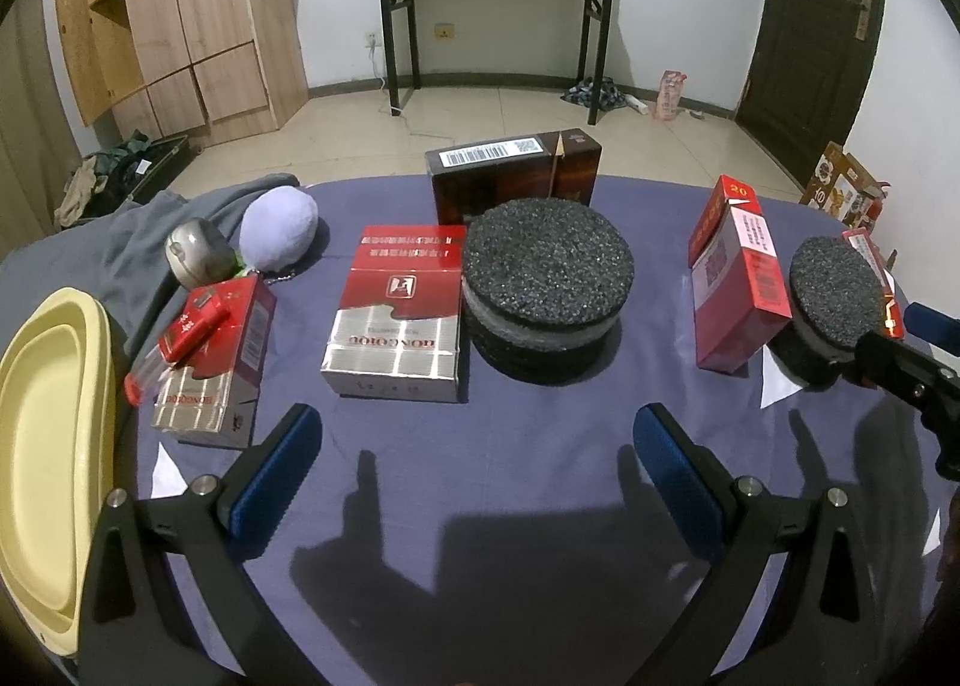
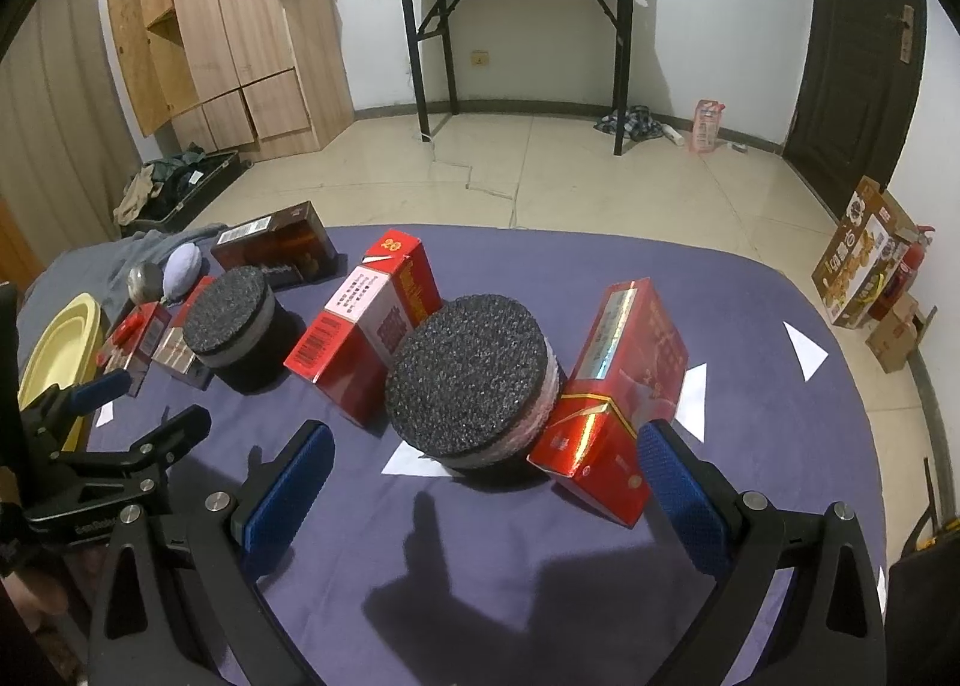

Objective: Organize rigid objects

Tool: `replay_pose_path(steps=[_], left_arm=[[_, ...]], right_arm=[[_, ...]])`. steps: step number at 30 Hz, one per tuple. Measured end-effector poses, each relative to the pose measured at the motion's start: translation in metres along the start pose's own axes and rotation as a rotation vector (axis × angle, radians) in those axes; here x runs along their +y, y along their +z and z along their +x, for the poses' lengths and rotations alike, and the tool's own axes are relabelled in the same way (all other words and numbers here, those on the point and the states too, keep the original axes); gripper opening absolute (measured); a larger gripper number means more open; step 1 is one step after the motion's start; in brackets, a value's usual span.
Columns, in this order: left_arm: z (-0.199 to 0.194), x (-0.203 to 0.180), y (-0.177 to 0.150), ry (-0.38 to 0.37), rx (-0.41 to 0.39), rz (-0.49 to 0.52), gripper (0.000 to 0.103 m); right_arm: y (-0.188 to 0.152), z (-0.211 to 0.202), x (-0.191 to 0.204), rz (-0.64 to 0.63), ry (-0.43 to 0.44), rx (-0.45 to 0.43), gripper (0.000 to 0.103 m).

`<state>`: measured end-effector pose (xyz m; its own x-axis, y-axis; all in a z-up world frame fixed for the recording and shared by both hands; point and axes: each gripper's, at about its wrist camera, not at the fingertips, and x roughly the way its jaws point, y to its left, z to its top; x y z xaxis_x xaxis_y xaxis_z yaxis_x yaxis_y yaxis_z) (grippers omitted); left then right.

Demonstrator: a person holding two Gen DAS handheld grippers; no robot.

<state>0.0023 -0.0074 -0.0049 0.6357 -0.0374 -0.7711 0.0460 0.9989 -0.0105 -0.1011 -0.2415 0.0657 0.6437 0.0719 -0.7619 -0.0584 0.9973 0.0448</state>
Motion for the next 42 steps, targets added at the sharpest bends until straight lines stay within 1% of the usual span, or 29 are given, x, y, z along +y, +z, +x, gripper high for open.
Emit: replay_pose_path(steps=[10,14,20,22,23,24,26,27,28,29,31,33,34,35,36,37,38,39,40,42], left_arm=[[0.001,0.000,0.000,0.001,0.002,0.006,0.103],[0.003,0.002,-0.001,0.005,0.005,0.011,0.103],[0.003,0.000,0.000,0.005,0.004,0.006,0.103],[0.004,0.001,0.000,-0.001,0.011,0.002,0.103],[0.005,0.003,0.001,-0.017,0.020,0.001,0.103],[0.004,0.005,0.003,-0.049,0.021,0.001,0.103],[0.001,0.015,0.008,-0.097,0.016,-0.021,0.103],[-0.001,0.021,0.010,-0.106,0.012,-0.039,0.103],[-0.003,0.031,0.012,-0.113,0.004,-0.082,0.103],[-0.003,0.037,0.013,-0.118,0.000,-0.112,0.103],[-0.003,0.045,0.014,-0.176,0.005,-0.173,0.103],[-0.002,0.042,0.014,-0.236,0.014,-0.179,0.103],[-0.002,0.039,0.014,-0.229,0.014,-0.156,0.103],[-0.002,0.037,0.015,-0.202,0.018,-0.123,0.103],[-0.001,0.036,0.016,-0.162,0.025,-0.081,0.103],[-0.001,0.036,0.019,-0.107,0.029,-0.023,0.103],[-0.004,0.041,0.023,-0.047,0.016,0.034,0.103],[-0.008,0.053,0.026,-0.010,0.008,0.060,0.103],[-0.011,0.068,0.029,-0.005,0.024,0.045,0.103],[-0.018,0.105,0.036,-0.011,0.057,-0.059,0.103]], right_arm=[[-0.002,0.002,-0.001,0.003,0.001,0.001,0.103],[-0.001,0.003,-0.003,0.017,-0.015,-0.002,0.103],[-0.002,0.003,-0.006,0.014,0.007,0.007,0.103],[-0.002,0.003,-0.010,0.033,0.048,0.007,0.103],[-0.002,0.003,-0.012,0.046,0.062,0.007,0.103],[-0.002,0.003,-0.014,0.052,0.054,0.006,0.103],[-0.001,0.004,-0.015,0.034,-0.016,0.000,0.103],[0.000,0.003,-0.013,0.016,-0.076,-0.012,0.103],[0.001,0.002,-0.012,0.007,-0.103,-0.027,0.103],[0.002,0.001,-0.012,0.003,-0.098,-0.037,0.103],[0.001,-0.002,-0.013,-0.006,-0.071,-0.039,0.103],[-0.001,-0.005,-0.018,-0.004,-0.067,-0.042,0.103],[-0.002,-0.005,-0.021,0.007,-0.065,-0.040,0.103],[-0.003,-0.005,-0.021,0.013,-0.060,-0.034,0.103],[-0.005,-0.003,-0.023,0.005,-0.052,-0.021,0.103],[-0.006,-0.002,-0.024,-0.006,-0.055,-0.008,0.103],[-0.007,0.000,-0.025,-0.015,-0.068,0.007,0.103],[-0.008,0.003,-0.029,-0.012,-0.084,0.023,0.103],[-0.008,0.004,-0.033,0.000,-0.089,0.031,0.103],[-0.006,0.006,-0.040,0.022,-0.112,0.039,0.103]])
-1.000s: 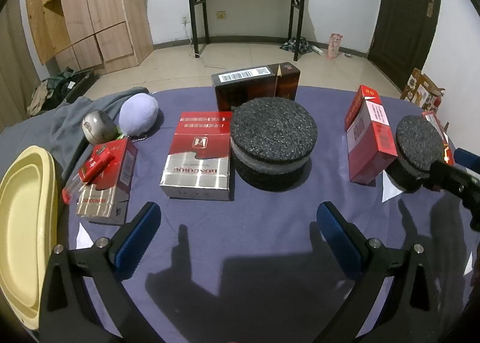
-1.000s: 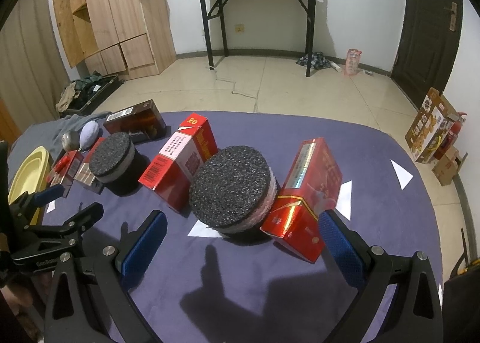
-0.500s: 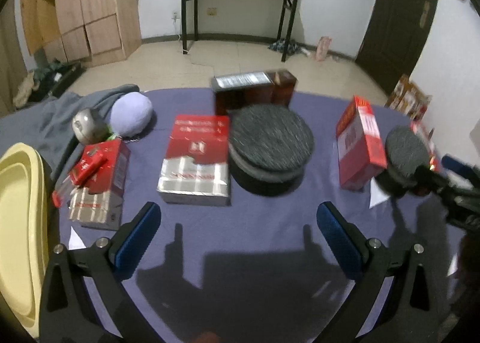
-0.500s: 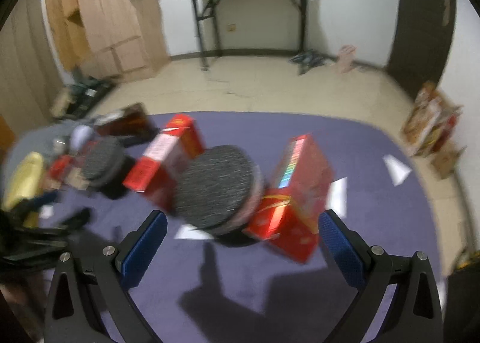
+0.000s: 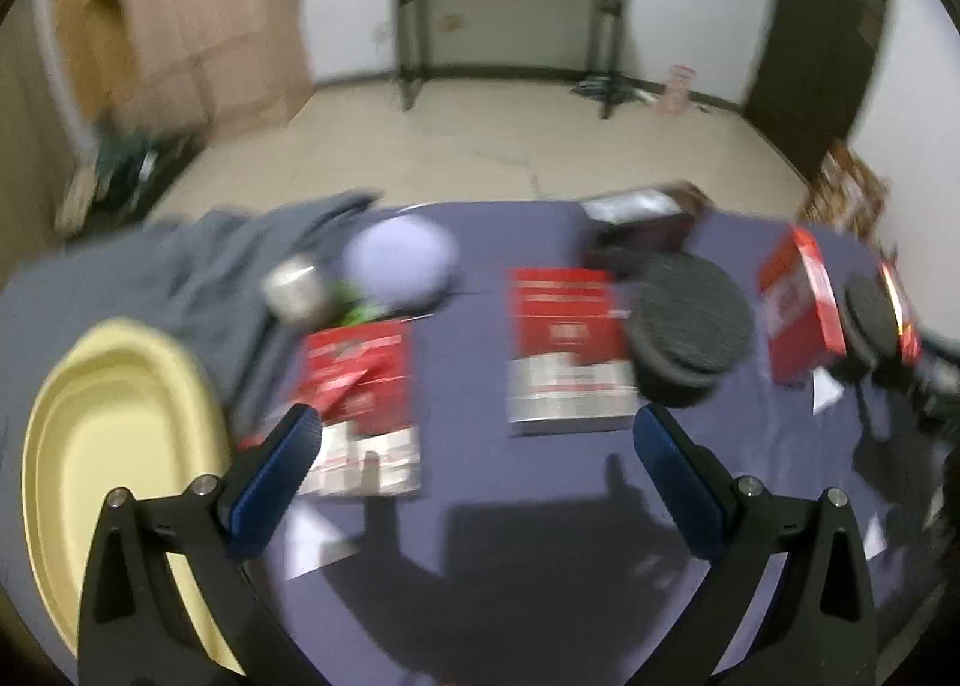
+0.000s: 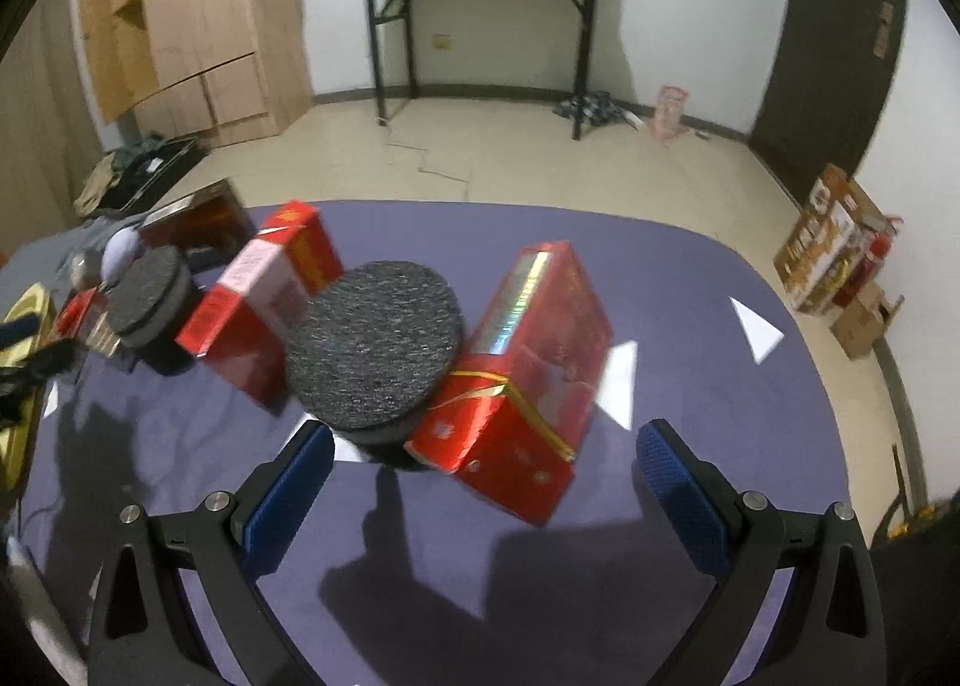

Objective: Organize rigid objects
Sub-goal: 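Grasp the red-silver cigarette box with left tool while right tool grasps tall red gift box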

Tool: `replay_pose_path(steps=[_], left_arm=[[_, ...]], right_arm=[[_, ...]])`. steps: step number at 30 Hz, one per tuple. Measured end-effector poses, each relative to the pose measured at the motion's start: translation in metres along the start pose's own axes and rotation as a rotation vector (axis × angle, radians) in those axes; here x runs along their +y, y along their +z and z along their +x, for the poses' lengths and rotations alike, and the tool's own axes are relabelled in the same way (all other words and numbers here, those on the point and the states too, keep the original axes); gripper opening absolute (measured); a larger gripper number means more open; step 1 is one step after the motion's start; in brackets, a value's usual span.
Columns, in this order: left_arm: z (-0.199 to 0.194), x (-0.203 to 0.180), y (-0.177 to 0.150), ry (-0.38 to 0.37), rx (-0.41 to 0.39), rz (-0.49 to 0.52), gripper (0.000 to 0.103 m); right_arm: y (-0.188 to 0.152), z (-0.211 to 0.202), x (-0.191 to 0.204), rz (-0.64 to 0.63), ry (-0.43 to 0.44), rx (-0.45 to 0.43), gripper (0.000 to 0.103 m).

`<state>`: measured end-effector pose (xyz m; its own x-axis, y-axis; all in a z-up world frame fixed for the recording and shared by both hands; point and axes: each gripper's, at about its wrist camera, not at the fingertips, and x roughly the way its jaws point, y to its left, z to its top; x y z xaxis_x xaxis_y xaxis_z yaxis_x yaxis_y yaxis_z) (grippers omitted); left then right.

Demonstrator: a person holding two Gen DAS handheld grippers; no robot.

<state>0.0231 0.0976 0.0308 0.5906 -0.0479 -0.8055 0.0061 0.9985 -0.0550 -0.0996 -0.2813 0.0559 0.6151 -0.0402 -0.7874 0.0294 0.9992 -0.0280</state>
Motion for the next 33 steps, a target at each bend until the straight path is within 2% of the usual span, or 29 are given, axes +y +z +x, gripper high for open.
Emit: replay_pose_path(steps=[3,5,7,10,11,13,14,15,17,20,22,25,26,29,31,32,33], left_arm=[[-0.010,0.034,0.000,-0.016,-0.013,-0.097,0.103],[-0.005,0.044,-0.003,0.006,-0.003,-0.091,0.103],[0.011,0.045,-0.008,0.042,0.043,-0.065,0.103],[0.037,0.042,-0.009,0.057,0.067,-0.095,0.102],[0.039,0.045,-0.011,0.054,0.062,-0.097,0.099],[0.047,0.043,-0.015,0.019,0.055,-0.096,0.086],[0.046,0.042,-0.015,0.012,0.067,-0.087,0.072],[0.044,0.042,-0.015,0.013,0.062,-0.083,0.062],[0.039,0.046,-0.015,-0.006,0.036,-0.096,0.060],[0.041,0.050,-0.016,-0.026,0.041,-0.099,0.058],[0.043,0.048,-0.017,-0.056,0.056,-0.092,0.050],[0.040,0.051,-0.016,-0.057,0.054,-0.099,0.040],[0.040,0.054,-0.016,-0.064,0.058,-0.112,0.036],[0.040,0.052,-0.015,-0.074,0.072,-0.122,0.036],[0.038,0.049,-0.015,-0.055,0.072,-0.115,0.036],[0.038,0.046,-0.015,-0.051,0.081,-0.110,0.040],[0.038,0.045,-0.015,-0.050,0.085,-0.108,0.051]], right_arm=[[0.001,0.003,0.001,-0.013,-0.068,0.007,0.103],[-0.001,0.007,0.005,-0.019,-0.056,0.021,0.103],[-0.002,0.009,0.006,-0.026,-0.070,0.027,0.103],[-0.002,0.014,0.002,0.007,-0.043,0.028,0.103],[-0.002,0.015,-0.001,0.030,-0.025,0.029,0.103],[-0.002,0.016,-0.005,0.045,-0.013,0.022,0.103],[-0.002,0.014,-0.007,0.048,-0.009,0.019,0.103],[-0.002,0.012,-0.009,0.052,0.003,0.014,0.103],[-0.002,0.008,-0.011,0.062,0.032,0.003,0.102],[-0.002,0.004,-0.016,0.076,0.060,-0.011,0.097],[-0.003,0.005,-0.017,0.074,0.062,-0.003,0.093],[-0.005,0.005,-0.020,0.073,0.069,0.009,0.085],[-0.005,0.005,-0.020,0.069,0.076,0.015,0.079],[-0.004,0.006,-0.019,0.064,0.095,0.024,0.073],[-0.004,0.008,-0.019,0.060,0.098,0.033,0.073],[-0.005,0.009,-0.019,0.057,0.095,0.039,0.073],[-0.004,0.010,-0.018,0.057,0.090,0.041,0.074]])
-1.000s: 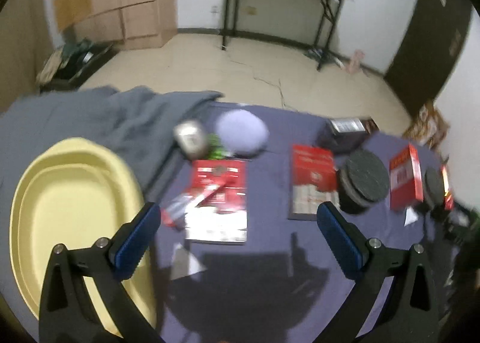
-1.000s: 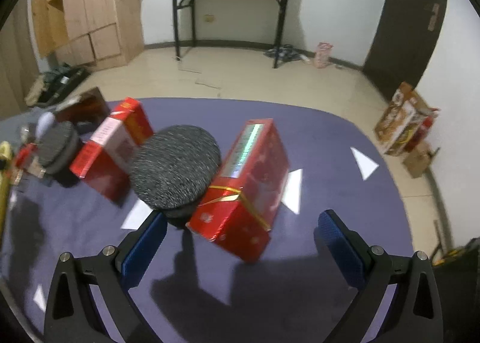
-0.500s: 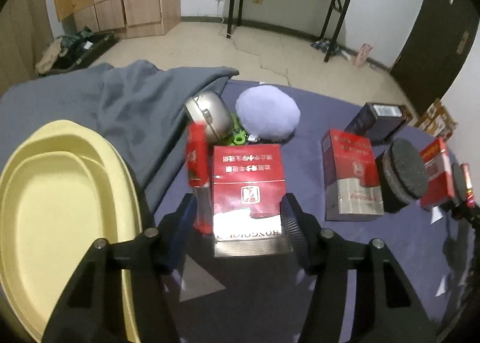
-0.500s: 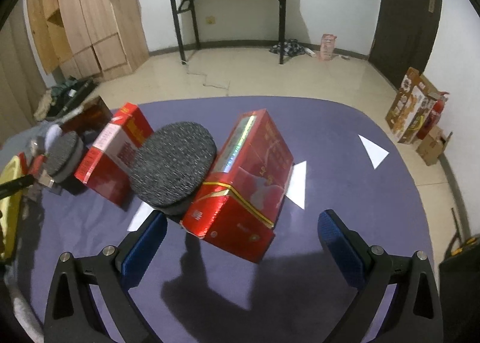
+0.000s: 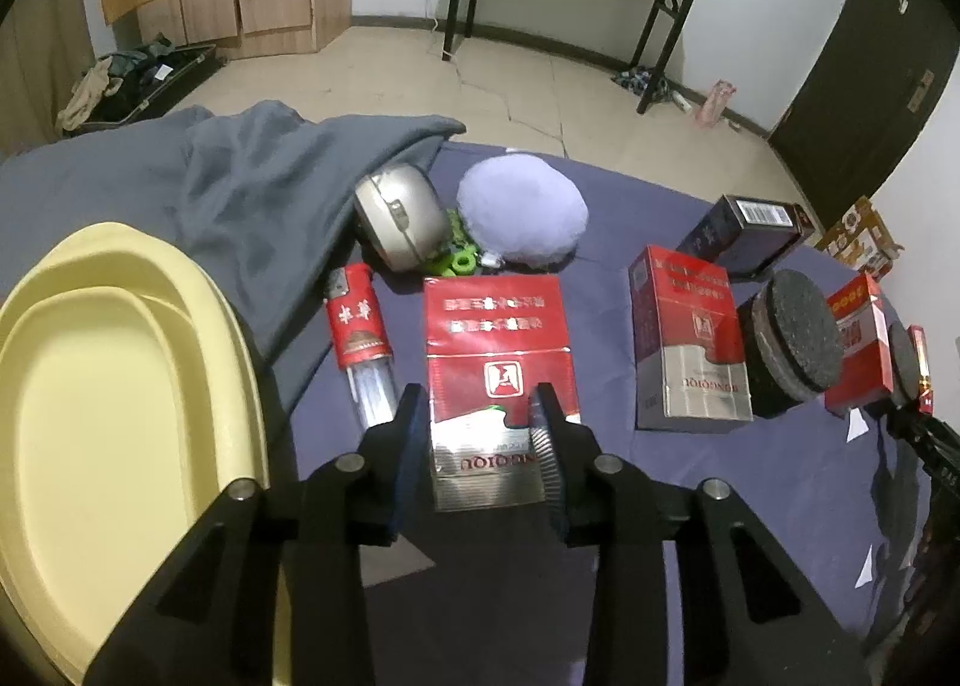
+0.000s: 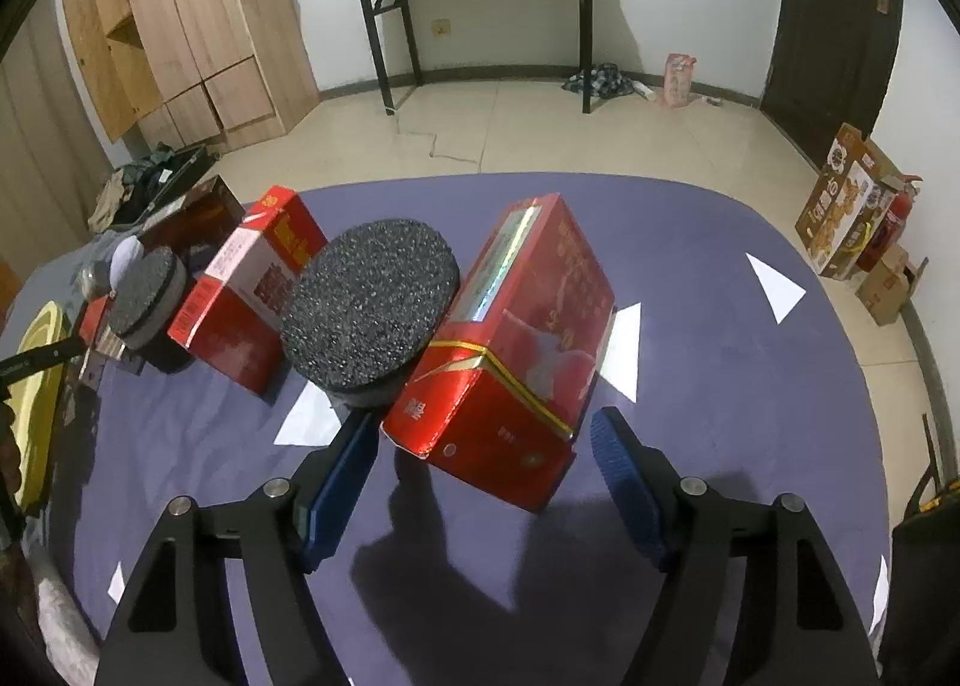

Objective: Organize rigid objects
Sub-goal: 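Grasp the red-silver cigarette box with left tool while right tool grasps tall red gift box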

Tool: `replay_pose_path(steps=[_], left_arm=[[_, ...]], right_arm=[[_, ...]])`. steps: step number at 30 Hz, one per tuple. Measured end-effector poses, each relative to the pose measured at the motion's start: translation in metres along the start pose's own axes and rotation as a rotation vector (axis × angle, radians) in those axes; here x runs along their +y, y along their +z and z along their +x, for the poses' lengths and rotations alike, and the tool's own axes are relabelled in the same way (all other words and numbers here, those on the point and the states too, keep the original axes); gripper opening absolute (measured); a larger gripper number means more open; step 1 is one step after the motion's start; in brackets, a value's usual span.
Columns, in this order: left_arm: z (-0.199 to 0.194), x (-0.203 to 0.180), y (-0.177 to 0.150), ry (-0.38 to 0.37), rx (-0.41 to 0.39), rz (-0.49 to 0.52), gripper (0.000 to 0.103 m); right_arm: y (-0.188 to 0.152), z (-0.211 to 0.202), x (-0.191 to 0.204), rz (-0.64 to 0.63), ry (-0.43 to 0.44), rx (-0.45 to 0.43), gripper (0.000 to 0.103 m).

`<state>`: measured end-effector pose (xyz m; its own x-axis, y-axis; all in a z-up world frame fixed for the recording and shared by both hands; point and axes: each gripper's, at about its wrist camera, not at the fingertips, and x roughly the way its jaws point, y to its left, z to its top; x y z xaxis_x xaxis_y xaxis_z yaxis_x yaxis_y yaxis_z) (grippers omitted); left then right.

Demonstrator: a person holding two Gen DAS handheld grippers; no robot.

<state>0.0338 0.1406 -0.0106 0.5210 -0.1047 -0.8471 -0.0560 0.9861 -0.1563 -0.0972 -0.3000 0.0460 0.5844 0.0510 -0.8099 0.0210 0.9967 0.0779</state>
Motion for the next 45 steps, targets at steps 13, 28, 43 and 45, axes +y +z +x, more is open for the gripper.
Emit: replay_pose_path(steps=[13,28,43,45], left_arm=[[0.011,-0.027,-0.005,0.039,0.009,0.049,0.076],[0.020,-0.033,-0.008,0.079,0.018,0.066,0.076],[0.030,-0.031,-0.011,0.084,0.030,0.061,0.067],[0.031,-0.030,-0.011,0.088,0.026,0.065,0.071]], right_arm=[[0.000,-0.003,-0.005,0.014,-0.039,-0.020,0.073],[0.000,0.010,0.004,0.003,-0.066,-0.040,0.069],[0.005,0.010,0.001,-0.017,-0.078,-0.043,0.026],[0.004,0.005,0.001,-0.008,-0.069,-0.067,0.024]])
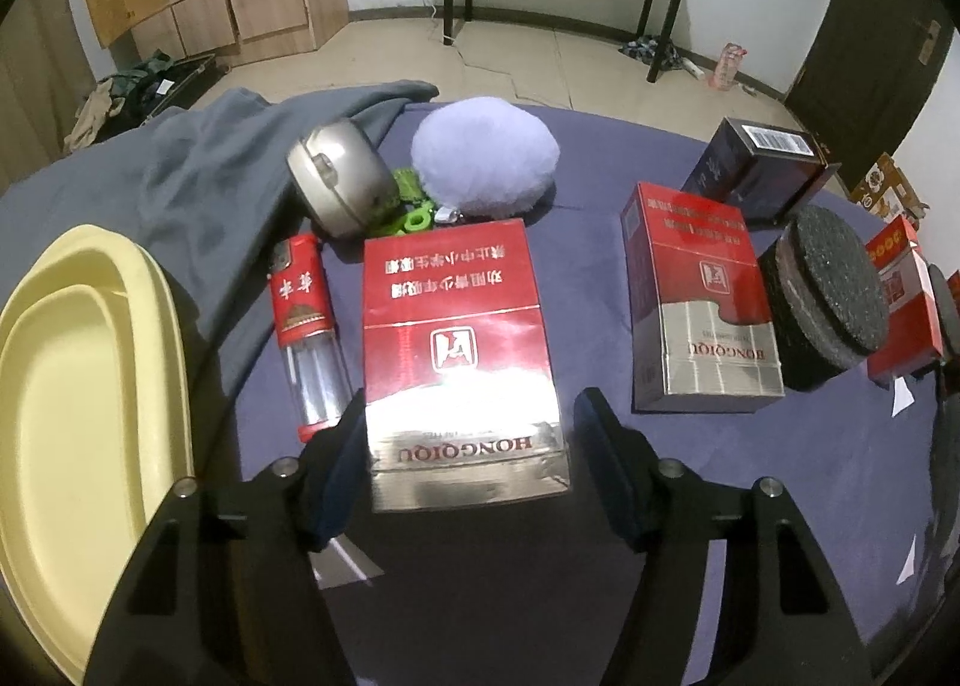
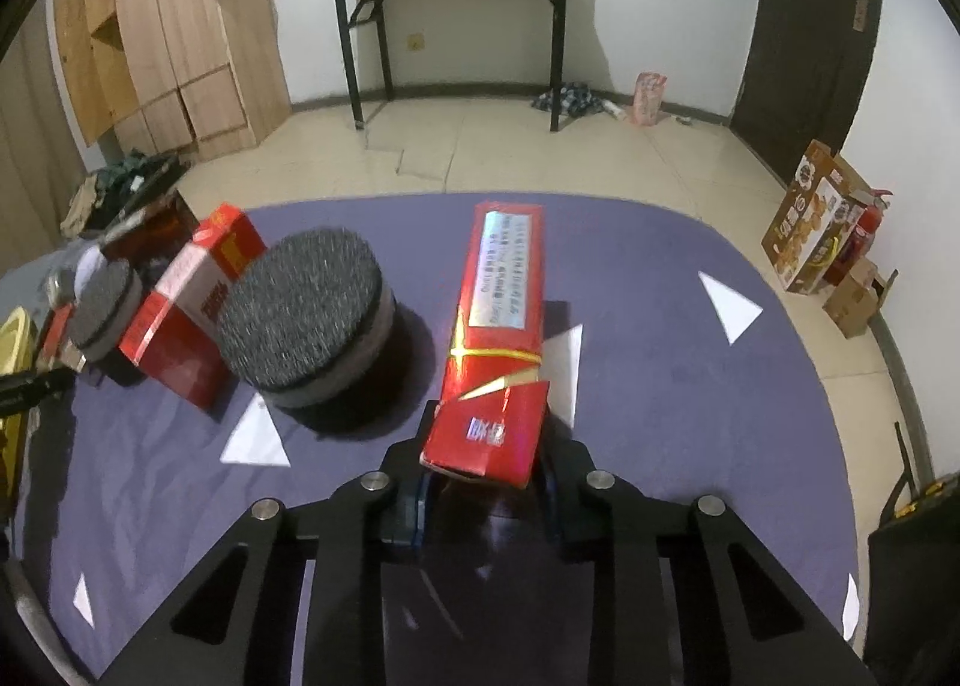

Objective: Organize rigid objects
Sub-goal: 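Grasp the red-silver cigarette box with left tool while right tool grasps tall red gift box, then carry both boxes into the yellow tray and open both tools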

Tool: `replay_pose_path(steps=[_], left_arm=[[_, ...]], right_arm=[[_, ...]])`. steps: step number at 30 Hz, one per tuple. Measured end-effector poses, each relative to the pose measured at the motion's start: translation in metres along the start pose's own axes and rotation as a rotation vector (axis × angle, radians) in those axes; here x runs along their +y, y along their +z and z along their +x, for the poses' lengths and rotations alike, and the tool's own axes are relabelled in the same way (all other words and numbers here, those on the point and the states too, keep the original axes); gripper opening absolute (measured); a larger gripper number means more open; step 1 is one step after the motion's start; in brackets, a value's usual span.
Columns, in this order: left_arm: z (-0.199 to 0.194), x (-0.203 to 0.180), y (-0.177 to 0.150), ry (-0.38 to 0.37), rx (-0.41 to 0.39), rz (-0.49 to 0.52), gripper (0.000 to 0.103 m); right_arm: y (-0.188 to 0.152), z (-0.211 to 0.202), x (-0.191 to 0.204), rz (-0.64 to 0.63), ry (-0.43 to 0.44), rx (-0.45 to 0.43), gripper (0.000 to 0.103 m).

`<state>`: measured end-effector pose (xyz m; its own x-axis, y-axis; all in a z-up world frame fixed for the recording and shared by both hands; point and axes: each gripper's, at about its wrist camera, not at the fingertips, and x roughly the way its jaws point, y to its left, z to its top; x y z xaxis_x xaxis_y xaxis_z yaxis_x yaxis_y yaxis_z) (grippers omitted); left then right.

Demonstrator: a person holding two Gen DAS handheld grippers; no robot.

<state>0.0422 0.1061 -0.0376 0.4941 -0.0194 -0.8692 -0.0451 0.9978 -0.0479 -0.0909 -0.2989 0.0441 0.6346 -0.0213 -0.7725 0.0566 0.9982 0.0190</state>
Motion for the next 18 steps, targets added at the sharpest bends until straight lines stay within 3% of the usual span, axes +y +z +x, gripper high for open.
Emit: replay_pose_path(steps=[5,8,16,18], left_arm=[[0.000,-0.001,-0.002,-0.004,-0.009,-0.004,0.072],[-0.004,-0.003,-0.003,-0.009,-0.001,0.028,0.059],[-0.007,-0.006,-0.002,-0.007,0.021,0.072,0.060],[-0.005,-0.008,-0.002,0.005,0.010,0.074,0.065]], right_arm=[[-0.009,-0.003,-0.004,0.007,0.018,0.000,0.022],[-0.013,-0.003,-0.007,0.003,0.020,0.012,0.022],[-0.006,-0.005,-0.008,-0.001,0.025,0.015,0.022],[-0.006,-0.005,-0.009,0.004,0.026,0.018,0.022]])
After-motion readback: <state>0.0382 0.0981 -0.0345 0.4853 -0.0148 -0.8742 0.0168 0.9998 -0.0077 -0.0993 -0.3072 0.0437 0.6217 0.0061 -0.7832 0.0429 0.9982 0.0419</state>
